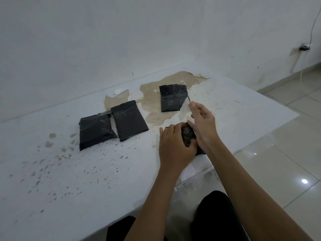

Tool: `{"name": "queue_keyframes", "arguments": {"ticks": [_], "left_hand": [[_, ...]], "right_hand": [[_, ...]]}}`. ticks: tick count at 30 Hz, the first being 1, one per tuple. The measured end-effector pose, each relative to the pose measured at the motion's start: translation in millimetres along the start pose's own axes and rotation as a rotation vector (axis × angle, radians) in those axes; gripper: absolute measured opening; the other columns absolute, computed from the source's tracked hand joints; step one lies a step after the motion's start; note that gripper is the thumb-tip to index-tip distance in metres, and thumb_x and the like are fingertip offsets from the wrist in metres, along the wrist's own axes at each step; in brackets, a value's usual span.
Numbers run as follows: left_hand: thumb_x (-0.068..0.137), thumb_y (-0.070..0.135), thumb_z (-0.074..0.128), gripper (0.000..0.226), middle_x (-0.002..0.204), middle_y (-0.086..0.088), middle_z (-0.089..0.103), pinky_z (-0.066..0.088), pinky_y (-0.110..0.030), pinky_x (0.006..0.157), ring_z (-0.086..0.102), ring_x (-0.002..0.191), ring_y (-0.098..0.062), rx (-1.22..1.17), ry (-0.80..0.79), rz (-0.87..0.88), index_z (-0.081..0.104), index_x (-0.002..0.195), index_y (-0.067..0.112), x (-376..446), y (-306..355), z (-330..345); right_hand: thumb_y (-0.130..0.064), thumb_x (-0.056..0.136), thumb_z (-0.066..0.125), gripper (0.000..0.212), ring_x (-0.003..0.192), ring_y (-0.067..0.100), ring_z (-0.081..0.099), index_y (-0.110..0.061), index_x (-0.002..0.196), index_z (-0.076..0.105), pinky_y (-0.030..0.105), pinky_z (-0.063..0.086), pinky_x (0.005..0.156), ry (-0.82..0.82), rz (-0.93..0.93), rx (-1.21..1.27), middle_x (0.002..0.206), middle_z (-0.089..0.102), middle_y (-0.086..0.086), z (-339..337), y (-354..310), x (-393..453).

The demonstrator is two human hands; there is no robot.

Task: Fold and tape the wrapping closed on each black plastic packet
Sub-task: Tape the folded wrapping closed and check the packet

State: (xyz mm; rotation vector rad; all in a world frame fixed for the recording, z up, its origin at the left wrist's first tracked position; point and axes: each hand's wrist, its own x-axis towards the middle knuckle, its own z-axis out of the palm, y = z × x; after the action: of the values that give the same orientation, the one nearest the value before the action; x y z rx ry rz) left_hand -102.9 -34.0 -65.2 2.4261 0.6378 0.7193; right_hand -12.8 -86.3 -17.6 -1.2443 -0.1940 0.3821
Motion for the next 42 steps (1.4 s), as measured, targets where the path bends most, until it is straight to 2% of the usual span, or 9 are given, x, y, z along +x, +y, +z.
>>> {"name": "queue_keyframes", "arguments": {"ticks": [2,5,10,12,14,17,22,30,42], "left_hand": [[0.096,0.034,0.051,0.042,0.124,0.006,0.065,0.024,-0.035,0.123,0.055,0.119,-0.016,-0.179,-0.011,-0.106,0.052,0.137,0.024,0.7,-1.3,-3.1],[0.108,0.024,0.036,0.036,0.122,0.010,0.070,0.028,-0.040,0.124,0.061,0.110,-0.007,-0.350,0.007,-0.246,0.046,0.142,0.026,4.2,-0.7,-11.8],[0.113,0.036,0.019,0.050,0.123,0.007,0.073,0.034,-0.006,0.081,0.057,0.100,0.016,-0.436,-0.153,-0.435,0.019,0.160,0.020,25.5,-0.9,-36.8],[0.111,0.046,0.015,0.057,0.121,0.006,0.075,0.034,-0.016,0.097,0.059,0.117,0.003,-0.486,-0.196,-0.461,0.013,0.162,0.020,34.4,-6.0,-42.2],[0.107,0.058,0.012,0.063,0.119,0.007,0.075,0.033,-0.032,0.107,0.057,0.130,-0.014,-0.519,-0.244,-0.444,0.025,0.159,0.025,38.4,-9.3,-46.4],[0.103,0.065,0.018,0.067,0.119,0.004,0.075,0.037,-0.031,0.103,0.061,0.119,-0.011,-0.524,-0.290,-0.399,0.048,0.147,0.024,41.5,-9.6,-51.2],[0.106,0.050,0.044,0.031,0.108,0.003,0.078,0.047,-0.029,0.102,0.069,0.107,-0.010,-0.584,-0.274,-0.448,0.065,0.100,0.028,45.7,-15.8,-52.8],[0.106,0.030,0.052,0.028,0.109,0.002,0.078,0.047,-0.015,0.091,0.071,0.106,-0.006,-0.659,-0.320,-0.498,0.074,0.102,0.015,46.3,-21.3,-61.6],[0.107,0.025,0.045,0.034,0.104,0.006,0.080,0.047,-0.037,0.111,0.072,0.108,-0.006,-0.642,-0.355,-0.488,0.076,0.098,0.013,44.3,-35.9,-68.2]], "right_hand": [[-0.036,0.095,0.067,0.011,0.071,-0.011,0.061,-0.028,0.093,0.074,0.019,0.052,0.072,-0.034,-0.006,0.000,0.092,0.066,-0.017,2.4,0.7,-0.7],[-0.037,0.094,0.067,0.012,0.085,-0.010,0.061,-0.028,0.097,0.074,0.024,0.048,0.087,-0.080,-0.017,-0.026,0.095,0.068,-0.019,3.5,1.4,-0.4],[-0.036,0.096,0.065,0.012,0.101,0.002,0.061,-0.027,0.097,0.072,0.038,0.045,0.109,-0.127,-0.016,-0.012,0.094,0.068,-0.019,-0.1,-2.1,2.0],[-0.037,0.095,0.065,0.012,0.105,0.004,0.060,-0.028,0.097,0.072,0.040,0.043,0.111,-0.133,-0.026,-0.013,0.095,0.068,-0.020,-0.6,-2.4,2.3],[-0.036,0.095,0.065,0.011,0.105,0.002,0.060,-0.028,0.098,0.072,0.040,0.042,0.113,-0.139,-0.038,-0.020,0.095,0.069,-0.021,0.4,-1.3,2.1],[-0.036,0.095,0.065,0.012,0.101,0.000,0.061,-0.027,0.099,0.072,0.040,0.041,0.114,-0.140,-0.040,-0.030,0.095,0.070,-0.020,2.4,-0.1,0.9],[-0.035,0.095,0.066,0.010,0.099,0.002,0.061,-0.028,0.097,0.073,0.040,0.045,0.110,-0.119,-0.052,-0.070,0.089,0.070,-0.021,-0.8,5.0,2.7],[-0.036,0.096,0.065,0.015,0.095,0.025,0.068,-0.022,0.097,0.071,0.042,0.058,0.088,0.111,-0.115,-0.248,0.091,0.069,-0.007,-9.1,29.9,4.1],[-0.032,0.104,0.049,0.017,0.067,0.008,0.060,-0.017,0.100,0.057,0.021,0.045,0.067,0.130,-0.162,-0.345,0.081,0.076,-0.006,-11.0,32.3,2.6]]}}
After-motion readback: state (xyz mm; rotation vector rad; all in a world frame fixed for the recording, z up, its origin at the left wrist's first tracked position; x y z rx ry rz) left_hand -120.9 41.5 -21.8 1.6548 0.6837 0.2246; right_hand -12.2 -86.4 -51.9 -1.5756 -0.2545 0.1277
